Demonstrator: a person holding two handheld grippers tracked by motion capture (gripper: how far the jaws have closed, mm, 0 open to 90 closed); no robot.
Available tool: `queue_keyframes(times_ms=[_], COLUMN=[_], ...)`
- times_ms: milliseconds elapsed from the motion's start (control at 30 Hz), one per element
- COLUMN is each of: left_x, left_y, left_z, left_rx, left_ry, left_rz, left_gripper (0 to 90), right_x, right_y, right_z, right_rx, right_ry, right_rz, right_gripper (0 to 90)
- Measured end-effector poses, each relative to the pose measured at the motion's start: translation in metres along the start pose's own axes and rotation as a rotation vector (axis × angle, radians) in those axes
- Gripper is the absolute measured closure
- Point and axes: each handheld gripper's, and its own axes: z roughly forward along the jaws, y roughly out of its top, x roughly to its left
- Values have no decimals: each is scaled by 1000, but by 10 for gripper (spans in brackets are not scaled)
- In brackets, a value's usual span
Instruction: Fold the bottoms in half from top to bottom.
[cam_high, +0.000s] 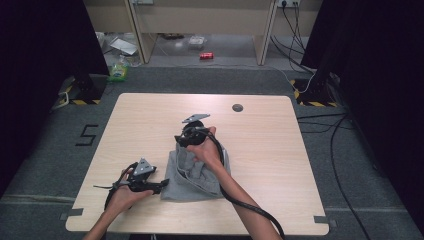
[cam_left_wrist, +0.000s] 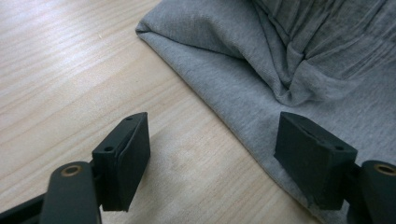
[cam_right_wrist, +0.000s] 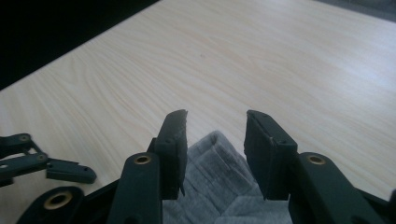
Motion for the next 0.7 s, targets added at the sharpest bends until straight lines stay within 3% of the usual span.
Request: queue_keyframes(times_ms=[133, 267, 367, 500, 700], left_x=[0, 0, 0, 0, 0], left_y=[0, 0, 0, 0, 0], left_z=[0, 0, 0, 0, 0], left_rx=[0, 0, 0, -1, 0], left_ry=[0, 0, 0, -1, 0], left_rz=[1, 0, 0, 0, 0], left_gripper=[255, 255, 255, 255, 255], right_x=[0, -1, 1, 4, 20], right_y=[1, 1, 0, -3, -33], right_z=[10, 10, 1, -24, -97], right_rx=[34, 48, 39, -22, -146], right_ry=[-40, -42, -54, -40, -10], right_rz=[-22, -60, -91, -98, -147], right_gripper=[626, 830, 874, 883, 886])
